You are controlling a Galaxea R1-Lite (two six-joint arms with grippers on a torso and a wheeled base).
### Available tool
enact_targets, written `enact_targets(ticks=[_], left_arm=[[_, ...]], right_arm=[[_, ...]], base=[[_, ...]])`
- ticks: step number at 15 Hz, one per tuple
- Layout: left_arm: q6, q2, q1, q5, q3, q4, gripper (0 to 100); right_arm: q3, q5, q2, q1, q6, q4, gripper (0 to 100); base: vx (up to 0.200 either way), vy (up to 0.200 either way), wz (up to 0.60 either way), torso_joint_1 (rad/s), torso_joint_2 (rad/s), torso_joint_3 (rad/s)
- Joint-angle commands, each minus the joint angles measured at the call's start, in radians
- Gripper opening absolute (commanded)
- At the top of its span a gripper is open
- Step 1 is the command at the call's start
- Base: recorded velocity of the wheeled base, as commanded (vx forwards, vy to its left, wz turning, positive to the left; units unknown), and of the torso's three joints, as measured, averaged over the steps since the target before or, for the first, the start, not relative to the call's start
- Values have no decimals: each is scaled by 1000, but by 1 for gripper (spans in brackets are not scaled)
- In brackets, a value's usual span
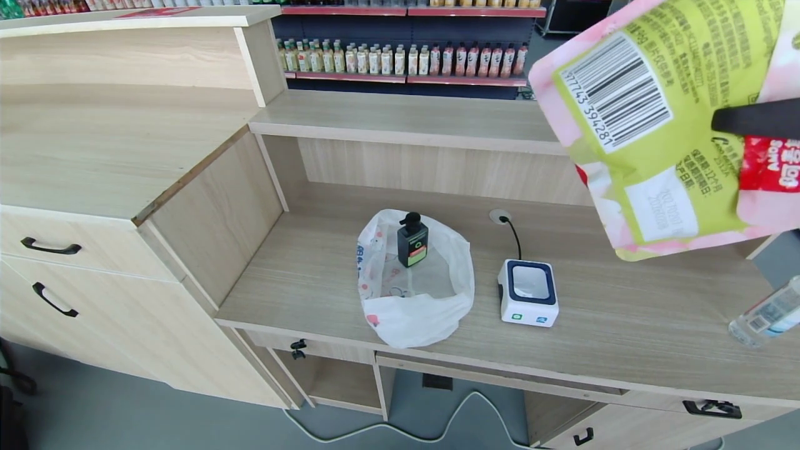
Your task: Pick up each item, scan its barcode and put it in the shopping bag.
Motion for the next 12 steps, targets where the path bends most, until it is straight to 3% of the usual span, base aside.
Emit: enact_targets(ticks=[1,4,7,10,12], left_arm=[[0,0,0,0,0,0,100],[0,0,0,0,0,0,100],[0,0,0,0,0,0,100],[0,0,0,0,0,0,100],[0,0,0,0,0,0,100]], right_arm=[[-16,-5,3,78,-2,0,0],[-27,-19,-14,160,-6,57,0],[-99,-22,-25,183,-8,224,0],[-294,-129,15,298,-5,462,0],[-295,-189,21,360,-6,481,0]], base=[[0,0,0,0,0,0],[0,0,0,0,0,0],[0,0,0,0,0,0],[0,0,0,0,0,0],[0,0,0,0,0,0]])
